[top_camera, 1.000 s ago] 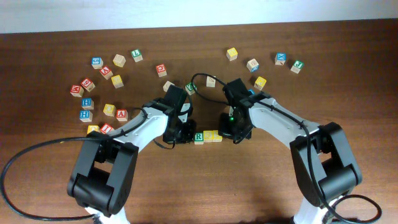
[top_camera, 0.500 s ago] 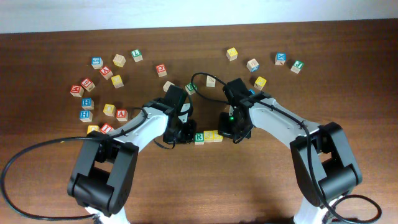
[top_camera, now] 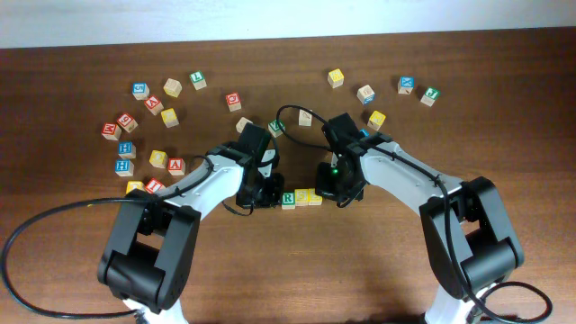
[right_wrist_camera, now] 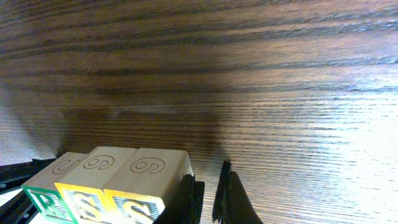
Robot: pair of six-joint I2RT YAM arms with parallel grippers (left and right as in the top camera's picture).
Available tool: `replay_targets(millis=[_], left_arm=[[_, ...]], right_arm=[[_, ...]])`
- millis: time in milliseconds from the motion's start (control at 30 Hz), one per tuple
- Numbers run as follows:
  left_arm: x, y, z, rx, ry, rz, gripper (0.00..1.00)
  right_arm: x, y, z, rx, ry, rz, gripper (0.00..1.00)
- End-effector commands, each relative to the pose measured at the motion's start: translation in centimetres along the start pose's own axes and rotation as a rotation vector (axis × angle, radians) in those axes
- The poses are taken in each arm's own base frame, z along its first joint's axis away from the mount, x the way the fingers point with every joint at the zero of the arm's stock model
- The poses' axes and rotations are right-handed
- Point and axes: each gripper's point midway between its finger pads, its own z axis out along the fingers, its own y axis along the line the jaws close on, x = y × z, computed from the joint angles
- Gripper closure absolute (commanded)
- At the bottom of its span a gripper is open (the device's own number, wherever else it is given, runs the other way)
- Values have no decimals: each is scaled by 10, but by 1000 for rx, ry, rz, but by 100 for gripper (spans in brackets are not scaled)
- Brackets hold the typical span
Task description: Spell out RSS
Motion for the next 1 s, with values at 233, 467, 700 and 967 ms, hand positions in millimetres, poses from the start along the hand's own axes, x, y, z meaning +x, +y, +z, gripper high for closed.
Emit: replay_targets(millis=[233,467,700,967], left_arm=[[33,55,14,-235,126,-69,100],[41,68,-10,-277,190,-135,100],[82,33,-12,-199,347,-112,100],[77,4,3,-166,296,-53,100]], right_arm=[[2,-18,2,110,-19,7,90],[3,-21,1,125,-16,7,89],[5,-25,1,143,-11,10,85],[8,-28,0,153,4,13,84]])
